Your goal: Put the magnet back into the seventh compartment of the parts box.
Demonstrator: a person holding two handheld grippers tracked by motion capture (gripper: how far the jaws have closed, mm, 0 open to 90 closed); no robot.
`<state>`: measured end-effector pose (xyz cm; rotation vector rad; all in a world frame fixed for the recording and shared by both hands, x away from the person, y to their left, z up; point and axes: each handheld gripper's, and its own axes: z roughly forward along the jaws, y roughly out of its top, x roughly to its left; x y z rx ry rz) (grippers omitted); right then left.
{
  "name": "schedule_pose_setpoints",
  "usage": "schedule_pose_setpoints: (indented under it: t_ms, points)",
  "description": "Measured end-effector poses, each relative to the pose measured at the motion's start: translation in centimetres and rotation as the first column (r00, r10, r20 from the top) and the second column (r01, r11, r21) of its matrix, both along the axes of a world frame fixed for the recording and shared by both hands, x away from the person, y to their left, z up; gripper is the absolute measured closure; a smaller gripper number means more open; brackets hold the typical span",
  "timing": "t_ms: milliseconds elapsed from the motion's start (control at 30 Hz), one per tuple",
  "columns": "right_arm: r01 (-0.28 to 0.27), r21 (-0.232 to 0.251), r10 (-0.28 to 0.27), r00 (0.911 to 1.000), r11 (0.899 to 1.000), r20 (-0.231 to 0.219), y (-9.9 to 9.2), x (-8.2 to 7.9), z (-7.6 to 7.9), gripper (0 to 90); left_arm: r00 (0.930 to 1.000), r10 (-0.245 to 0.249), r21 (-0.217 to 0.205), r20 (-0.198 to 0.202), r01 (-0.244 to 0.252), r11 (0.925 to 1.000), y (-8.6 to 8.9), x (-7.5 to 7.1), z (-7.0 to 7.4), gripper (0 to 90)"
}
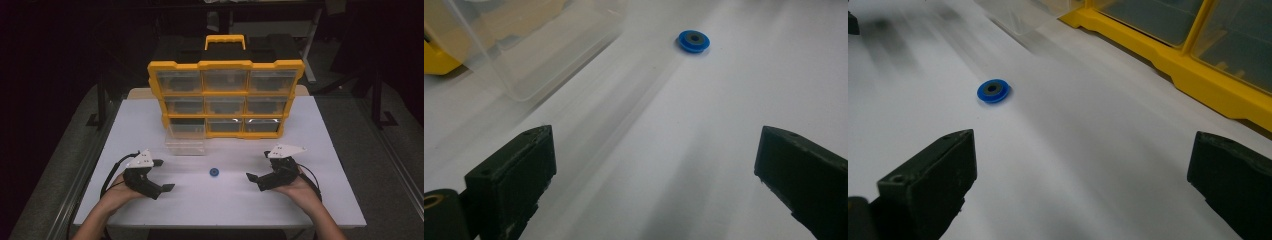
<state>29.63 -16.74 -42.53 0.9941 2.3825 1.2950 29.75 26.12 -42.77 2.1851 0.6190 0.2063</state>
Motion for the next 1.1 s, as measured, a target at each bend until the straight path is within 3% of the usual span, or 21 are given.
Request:
schedule_pose_setpoints:
  t_ms: [1100]
  points:
    - [-0.032,-0.001,0.032,0.9995,0.999,0.009,1.9,1.4,0.2,0.0,1.0,-0.003,0.005,-0.003,0.003,1.0,-0.2,-0.1,-0.1,0.0]
